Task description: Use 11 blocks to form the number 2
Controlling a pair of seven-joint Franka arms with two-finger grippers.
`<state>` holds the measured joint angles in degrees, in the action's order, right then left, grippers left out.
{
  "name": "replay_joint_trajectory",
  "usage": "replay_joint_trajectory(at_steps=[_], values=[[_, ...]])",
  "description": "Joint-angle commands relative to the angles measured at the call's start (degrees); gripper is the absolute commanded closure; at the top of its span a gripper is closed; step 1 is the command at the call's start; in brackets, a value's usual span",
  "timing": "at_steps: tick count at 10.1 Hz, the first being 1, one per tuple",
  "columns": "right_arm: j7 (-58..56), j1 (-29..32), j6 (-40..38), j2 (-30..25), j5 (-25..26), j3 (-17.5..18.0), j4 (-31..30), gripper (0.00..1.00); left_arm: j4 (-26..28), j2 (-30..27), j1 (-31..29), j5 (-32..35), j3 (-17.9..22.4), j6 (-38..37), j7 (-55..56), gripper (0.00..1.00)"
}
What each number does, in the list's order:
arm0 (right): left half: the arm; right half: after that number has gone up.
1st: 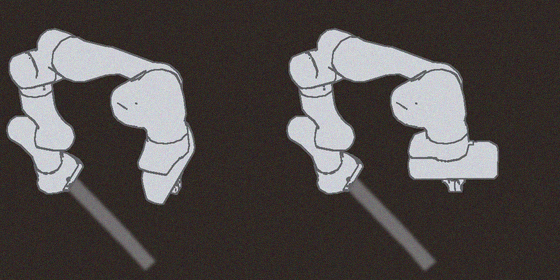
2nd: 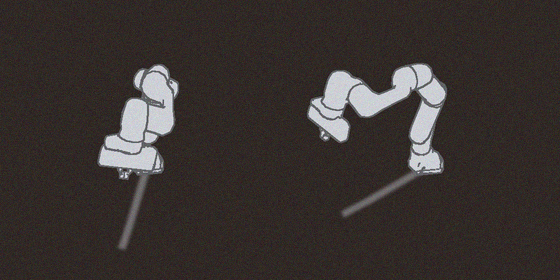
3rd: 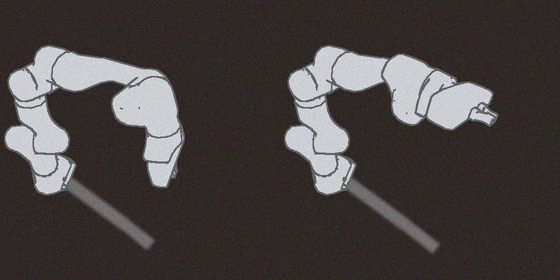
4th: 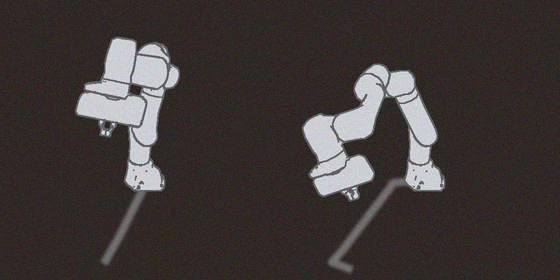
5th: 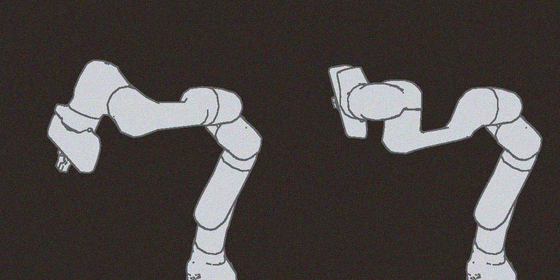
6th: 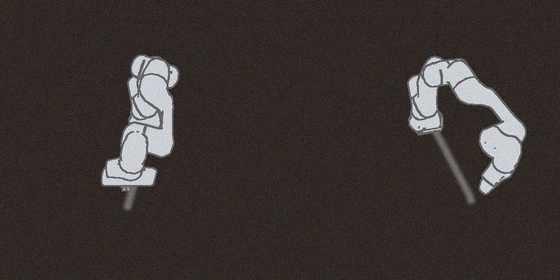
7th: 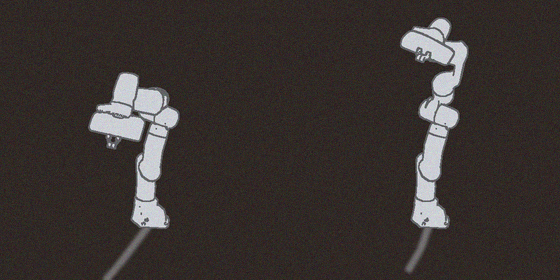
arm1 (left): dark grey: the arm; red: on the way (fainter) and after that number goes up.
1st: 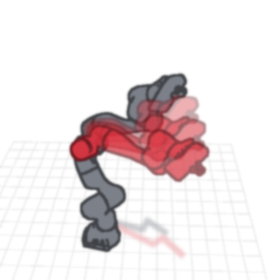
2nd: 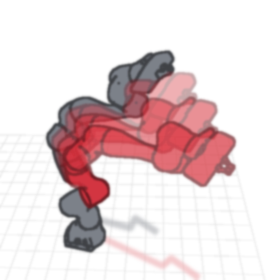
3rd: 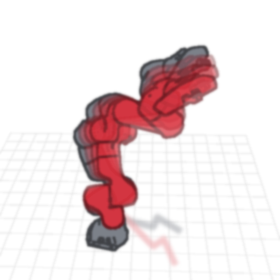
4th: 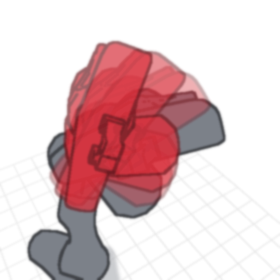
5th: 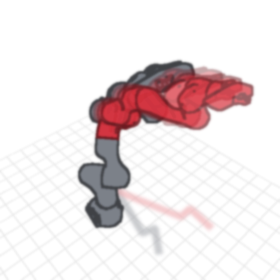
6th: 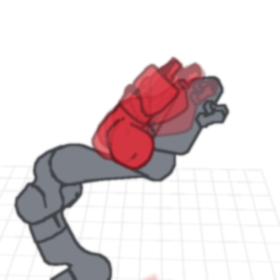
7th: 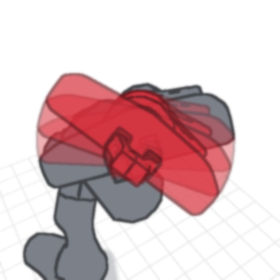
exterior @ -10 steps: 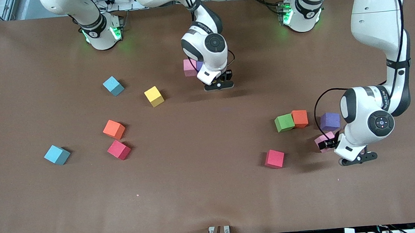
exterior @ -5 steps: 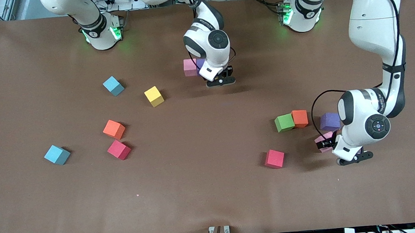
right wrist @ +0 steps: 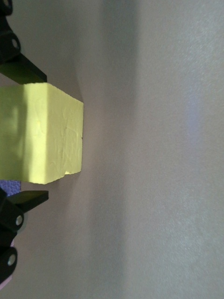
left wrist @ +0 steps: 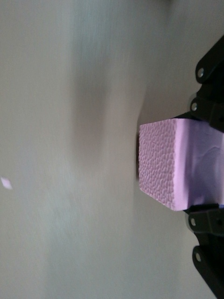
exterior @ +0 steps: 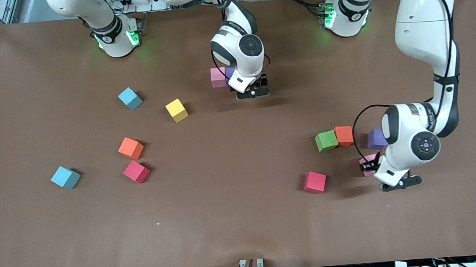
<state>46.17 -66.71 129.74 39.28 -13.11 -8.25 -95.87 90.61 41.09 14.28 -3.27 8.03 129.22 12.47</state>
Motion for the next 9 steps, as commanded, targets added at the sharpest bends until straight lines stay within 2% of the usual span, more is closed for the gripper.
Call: replay_joint_trajectory(at_steps=[1, 3, 5, 9], values=[[1.0, 1.7, -4.1, -4.5, 1.3, -0.5, 0.1, 0.0, 0.1, -3.2, 3.4, -1.1, 0.8, -1.4, 0.6, 1.0], [-0.1, 2.8, -10.0, -9.1, 1.4, -5.3, 0.0, 0.0, 0.1, -5.3, 6.6, -1.2, 0.6, -4.4, 7.3, 1.0], [-8.8, 5.1, -16.2, -11.2, 1.4, -10.6, -0.2, 0.0, 0.1, -7.5, 8.4, -1.2, -1.8, -6.3, 13.6, 1.0], [-27.2, 13.3, -16.6, -18.6, 1.5, -11.5, -10.9, 0.0, 0.9, -8.4, 8.4, -0.3, -12.4, -6.8, 31.5, 1.0]])
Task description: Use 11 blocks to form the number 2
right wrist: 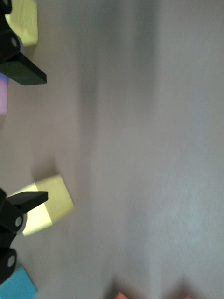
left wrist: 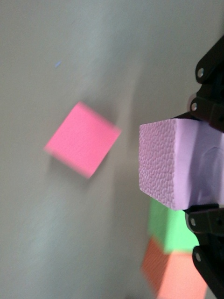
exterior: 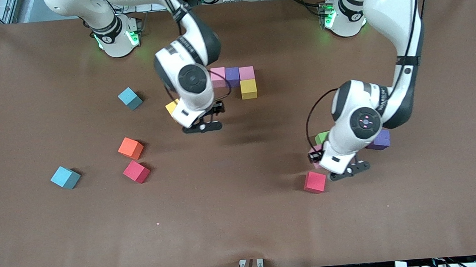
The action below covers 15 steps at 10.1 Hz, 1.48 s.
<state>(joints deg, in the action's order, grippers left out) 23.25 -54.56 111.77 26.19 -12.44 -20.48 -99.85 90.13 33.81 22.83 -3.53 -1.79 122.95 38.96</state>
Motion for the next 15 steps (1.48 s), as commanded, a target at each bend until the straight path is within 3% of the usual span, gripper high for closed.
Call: replay_joint_trajectory(at_steps=[1, 4, 6, 7, 9, 15], values=[[-8.3, 1.7, 2.4, -7.6, 1.5, 0.6, -10.2, 0.0, 1.4, -1.3, -0.2, -0.1, -4.3, -0.5, 6.6, 1.0], [-18.0, 2.1, 11.2, -14.0, 4.8, -0.5, -22.2, 0.0, 1.6, -1.4, 1.7, 0.3, -7.2, -0.5, 11.8, 1.0], [-20.6, 2.0, 18.3, -15.6, 5.6, -0.5, -28.2, 0.0, 3.8, -0.8, 4.8, 4.7, -9.3, 0.3, 19.4, 1.0], [-20.8, 1.8, 19.4, -15.8, 5.7, -0.4, -29.2, 0.0, 6.0, -0.4, 4.5, 9.3, -13.1, 2.3, 23.9, 1.0], [-20.8, 1.6, 20.4, -15.8, 5.7, -0.3, -30.0, 0.0, 10.9, -0.3, 4.7, 13.3, -16.7, 6.7, 27.7, 1.0], [-19.7, -1.9, 33.2, -15.6, 4.9, 0.0, -38.8, 0.0, 20.6, -2.2, 5.5, 18.5, -20.3, 17.1, 28.2, 1.0]])
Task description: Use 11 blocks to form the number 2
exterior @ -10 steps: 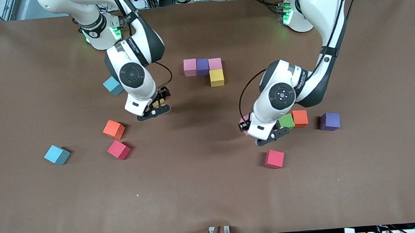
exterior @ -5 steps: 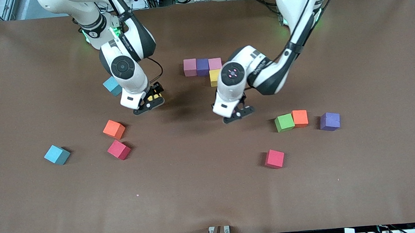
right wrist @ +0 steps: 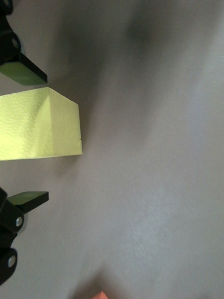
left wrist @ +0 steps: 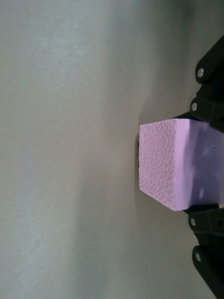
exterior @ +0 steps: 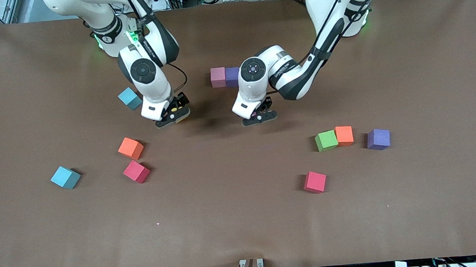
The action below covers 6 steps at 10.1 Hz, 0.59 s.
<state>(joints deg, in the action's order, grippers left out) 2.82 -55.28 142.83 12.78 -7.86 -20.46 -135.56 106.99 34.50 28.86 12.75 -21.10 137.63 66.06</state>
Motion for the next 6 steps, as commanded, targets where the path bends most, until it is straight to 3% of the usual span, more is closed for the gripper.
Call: replay_joint_trajectory(at_steps=[1, 3, 6], values=[[1.0, -1.4, 4.0, -2.1, 0.2, 0.0, -4.3, 0.0, 6.0, -3.7, -0.7, 2.4, -1.1, 5.4, 1.1, 1.0], [1.9, -2.3, 6.0, -1.6, 0.1, 0.0, -5.3, 0.0, 9.8, -5.6, -1.0, 5.0, -1.5, 8.4, 1.1, 1.0], [2.1, -3.5, 7.3, -1.5, 0.2, 0.0, -6.1, 0.0, 10.4, -5.1, -1.1, 5.7, -1.8, 8.4, 1.0, 1.0]])
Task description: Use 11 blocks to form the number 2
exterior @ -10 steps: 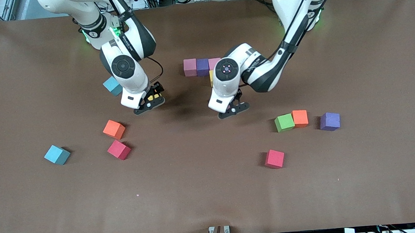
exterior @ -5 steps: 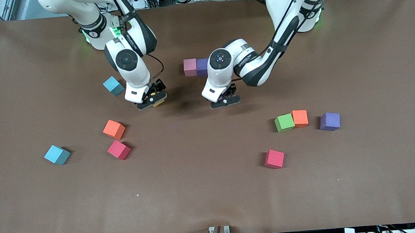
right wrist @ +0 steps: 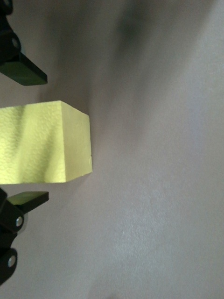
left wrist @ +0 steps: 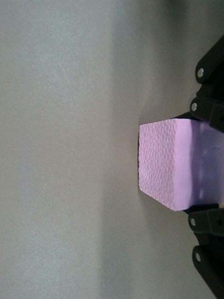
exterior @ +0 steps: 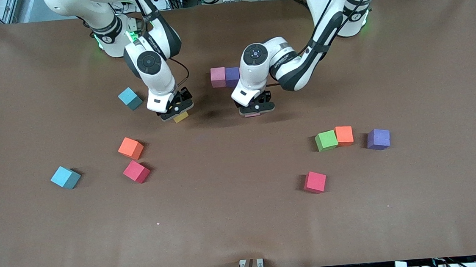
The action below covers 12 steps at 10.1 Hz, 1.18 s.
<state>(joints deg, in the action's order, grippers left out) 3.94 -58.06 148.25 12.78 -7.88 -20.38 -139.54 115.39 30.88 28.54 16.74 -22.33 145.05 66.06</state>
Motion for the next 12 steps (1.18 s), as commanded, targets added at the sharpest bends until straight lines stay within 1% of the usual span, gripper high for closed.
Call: replay_joint_trajectory(at_steps=[1, 4, 5, 6, 7, 8, 12], values=[[0.6, -1.2, 3.3, -1.4, 0.2, -0.1, -2.8, 0.0, 2.0, -1.3, -0.7, 1.7, -0.5, 1.0, 1.0, 1.0], [0.3, -1.2, 4.1, -0.3, 0.2, -0.1, -2.8, 0.0, 2.0, -0.7, -0.4, 1.7, -0.5, 1.1, 1.0, 1.0], [0.3, -1.1, 4.1, 0.0, 0.2, -0.1, -2.8, 0.04, 1.9, -0.7, -0.3, 1.7, -0.6, 1.3, 1.0, 1.0], [0.1, -1.0, 4.1, 0.1, 0.2, -0.1, -2.8, 0.45, 1.8, -0.5, -0.2, 1.7, -0.6, 1.3, 1.0, 1.0], [-0.2, -0.9, 4.1, 0.1, 0.2, -0.1, -2.8, 0.68, 1.6, -0.3, -0.2, 1.7, -0.6, 1.3, 1.1, 1.0], [-2.2, -0.8, 4.0, 0.1, 0.2, -0.2, -2.8, 0.76, 1.6, -0.2, -0.2, 1.7, -0.6, 1.6, 1.1, 1.0], [-10.4, -0.2, 3.2, -1.3, 0.3, -0.5, -1.4, 0.77, 1.4, 0.6, 0.2, 1.7, -0.6, 2.2, 1.1, 1.0]])
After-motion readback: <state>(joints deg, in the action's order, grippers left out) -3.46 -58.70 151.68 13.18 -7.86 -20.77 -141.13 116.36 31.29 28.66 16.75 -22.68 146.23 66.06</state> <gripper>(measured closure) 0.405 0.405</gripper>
